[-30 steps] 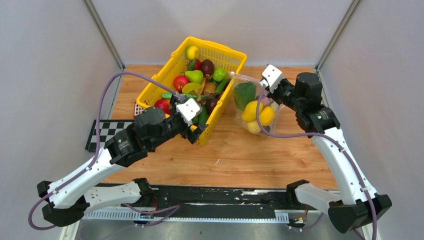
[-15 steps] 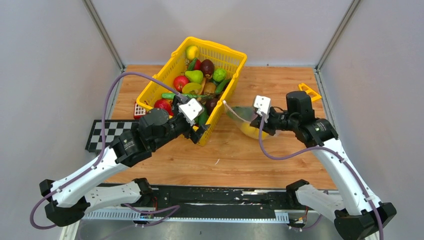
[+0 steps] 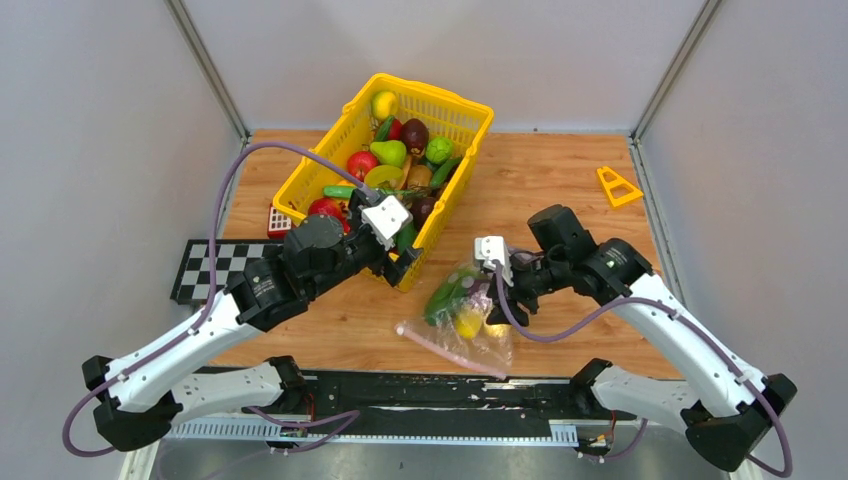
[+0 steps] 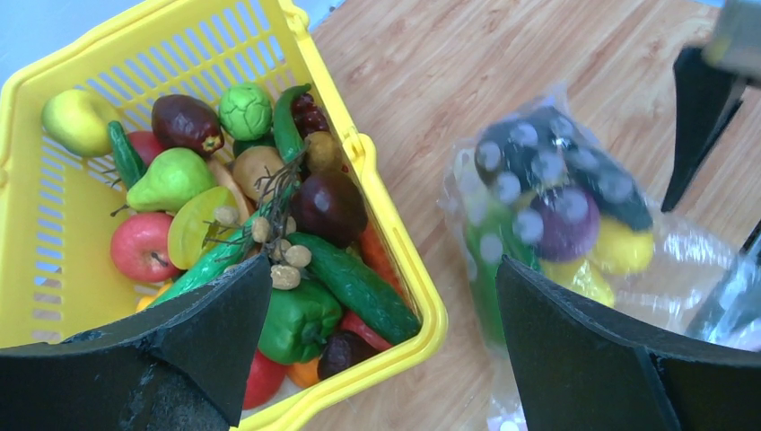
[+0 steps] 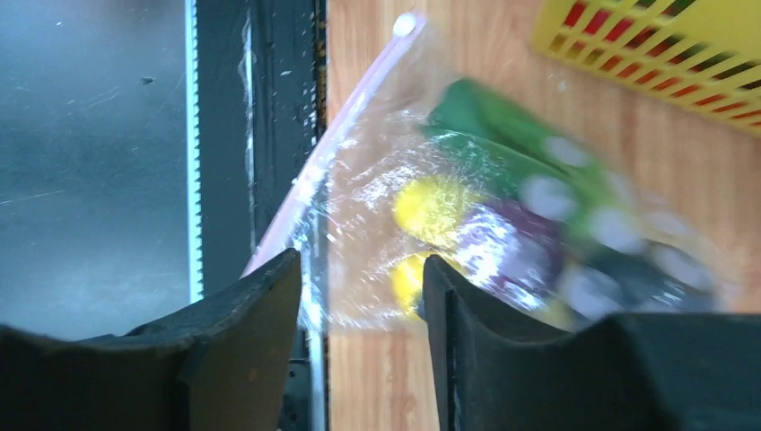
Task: Place the food in the zip-top bag and seal the zipper
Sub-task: Place the zipper food storage bag at the center of the board.
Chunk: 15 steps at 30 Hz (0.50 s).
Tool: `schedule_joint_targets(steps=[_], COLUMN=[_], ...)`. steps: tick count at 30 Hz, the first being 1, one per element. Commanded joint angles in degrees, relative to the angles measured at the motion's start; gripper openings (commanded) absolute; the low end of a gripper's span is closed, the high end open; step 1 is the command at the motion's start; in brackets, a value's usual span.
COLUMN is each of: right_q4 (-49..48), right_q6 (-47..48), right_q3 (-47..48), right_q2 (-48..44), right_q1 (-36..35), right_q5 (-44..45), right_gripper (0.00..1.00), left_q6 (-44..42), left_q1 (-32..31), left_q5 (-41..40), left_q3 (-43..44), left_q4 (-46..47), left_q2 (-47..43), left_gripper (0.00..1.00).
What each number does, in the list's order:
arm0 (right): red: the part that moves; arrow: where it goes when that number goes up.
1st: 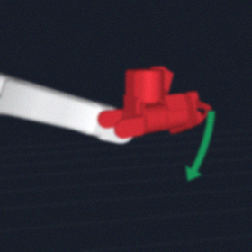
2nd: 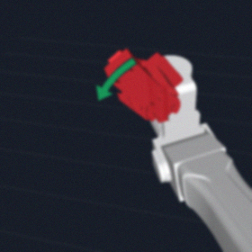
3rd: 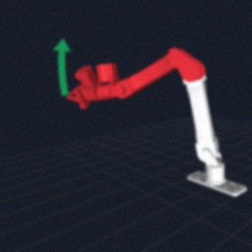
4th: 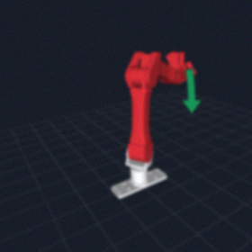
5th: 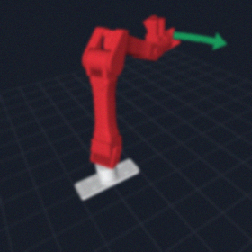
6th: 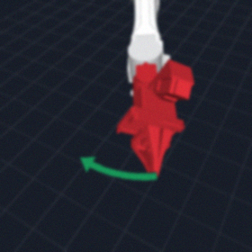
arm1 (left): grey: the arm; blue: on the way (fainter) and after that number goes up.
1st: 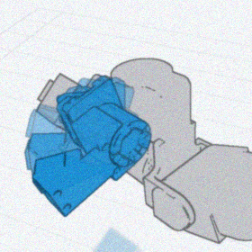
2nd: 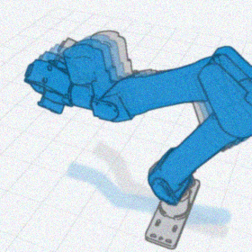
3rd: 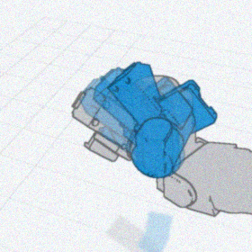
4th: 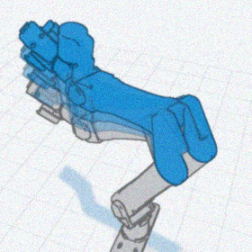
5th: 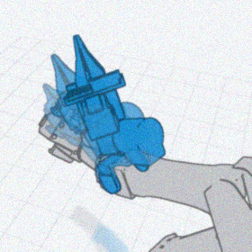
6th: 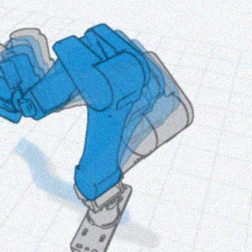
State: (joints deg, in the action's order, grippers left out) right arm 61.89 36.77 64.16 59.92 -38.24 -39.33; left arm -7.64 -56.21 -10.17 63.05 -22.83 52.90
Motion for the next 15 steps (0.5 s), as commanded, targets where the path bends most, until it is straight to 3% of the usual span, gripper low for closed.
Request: schedule_joint_targets(steps=[1, 4, 8, 12, 15], right_q4=[-8.49, -21.02, -33.97, -34.99, -35.04], right_q6=[-2.84, -7.76, -20.44, -30.34, -33.14], right_q3=[3.22, -2.93, -10.24, -10.64, -10.7], right_q2=[-7.14, -11.97, -12.32, -7.82, -5.55], right_q1=[-0.28, -0.27, -0.27, 0.27, 3.53], right_q5=[-0.13, 4.14, 21.55, 34.29, 37.23], right_gripper=[0.59, 0.69, 0.72, 0.75, 0.76], left_q6=[0.92, 0.57, 2.14, 7.76, 12.57], left_q1=[0.3, 0.38, 2.06, 7.97, 12.18], left_q5=[0.67, 1.51, 1.08, 0.79, 0.29], left_q3=[1.16, 1.0, 0.77, 0.46, 0.69], left_q4=[1.59, 1.82, 2.25, 2.54, 2.44], left_q2=[0.62, 0.28, 0.62, 1.66, 1.04], left_gripper=[1.0, 1.0, 1.0, 1.0, 1.0])
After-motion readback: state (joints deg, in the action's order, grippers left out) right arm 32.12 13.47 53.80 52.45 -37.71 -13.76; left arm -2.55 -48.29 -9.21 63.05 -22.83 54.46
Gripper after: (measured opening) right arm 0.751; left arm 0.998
